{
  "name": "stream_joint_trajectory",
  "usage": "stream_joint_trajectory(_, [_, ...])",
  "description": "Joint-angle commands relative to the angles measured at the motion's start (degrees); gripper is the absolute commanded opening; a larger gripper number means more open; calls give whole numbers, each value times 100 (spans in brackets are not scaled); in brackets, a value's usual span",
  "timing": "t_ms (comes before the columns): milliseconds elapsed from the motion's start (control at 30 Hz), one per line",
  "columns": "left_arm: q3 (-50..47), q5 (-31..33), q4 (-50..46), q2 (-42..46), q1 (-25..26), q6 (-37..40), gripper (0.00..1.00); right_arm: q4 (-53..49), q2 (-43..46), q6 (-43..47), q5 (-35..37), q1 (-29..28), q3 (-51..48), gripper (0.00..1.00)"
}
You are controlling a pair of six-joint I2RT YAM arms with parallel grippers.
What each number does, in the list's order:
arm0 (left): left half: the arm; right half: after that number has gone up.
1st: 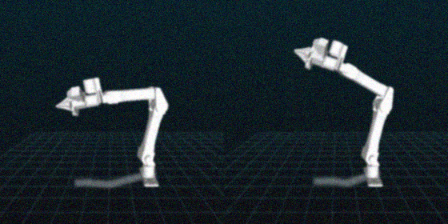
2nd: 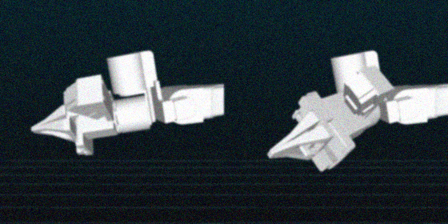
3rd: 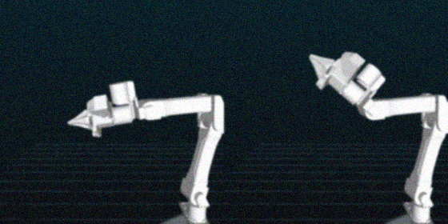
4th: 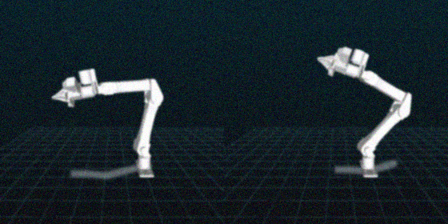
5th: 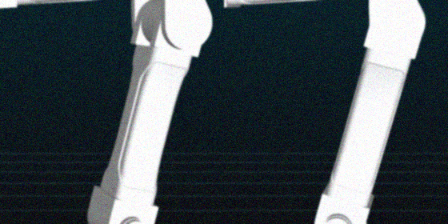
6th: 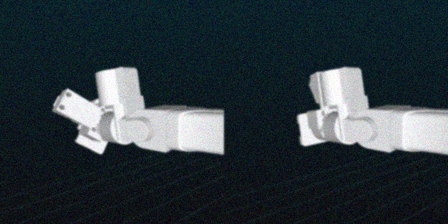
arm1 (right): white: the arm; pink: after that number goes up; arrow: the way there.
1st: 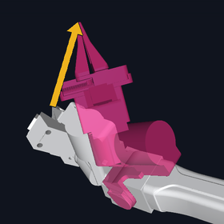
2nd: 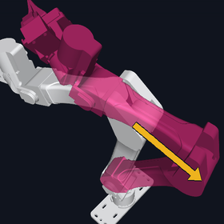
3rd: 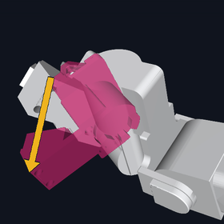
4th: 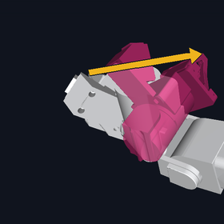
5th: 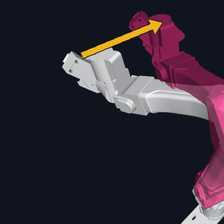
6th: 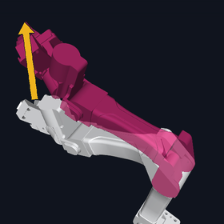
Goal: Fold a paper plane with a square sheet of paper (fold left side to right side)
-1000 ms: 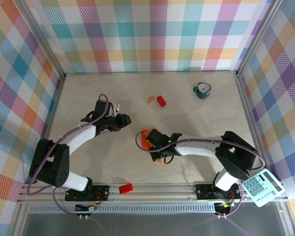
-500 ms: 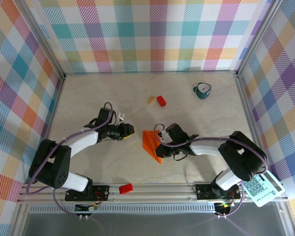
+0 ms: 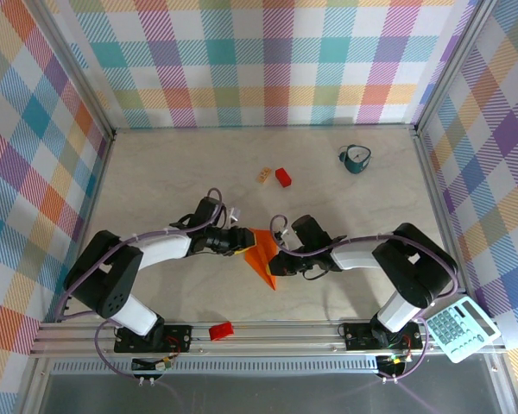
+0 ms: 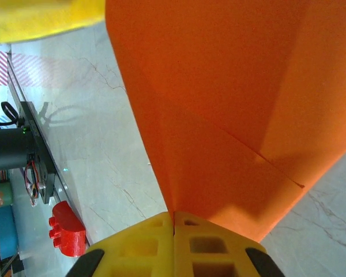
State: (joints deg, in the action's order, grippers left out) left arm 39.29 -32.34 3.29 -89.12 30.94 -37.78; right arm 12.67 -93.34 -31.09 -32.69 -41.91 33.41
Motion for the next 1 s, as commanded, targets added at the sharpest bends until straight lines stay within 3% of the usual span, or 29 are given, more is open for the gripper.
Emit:
stream_joint_trajectory(0, [200,108,103,-177,159,-61,38,192,-87,-7,-209,50,52,0])
stream_joint_trajectory(400, [498,306,13,-668,385,-1,40,203,-175,8,-191,70,51,0])
stream_joint_trajectory(567, [561,428,-92,-855,430,45,40,121,-177,33,-117,69,36,5])
stream_joint_trajectory(967, [461,579,-100,-918,448,44,40,-199,353,-19,-47,159,27,30])
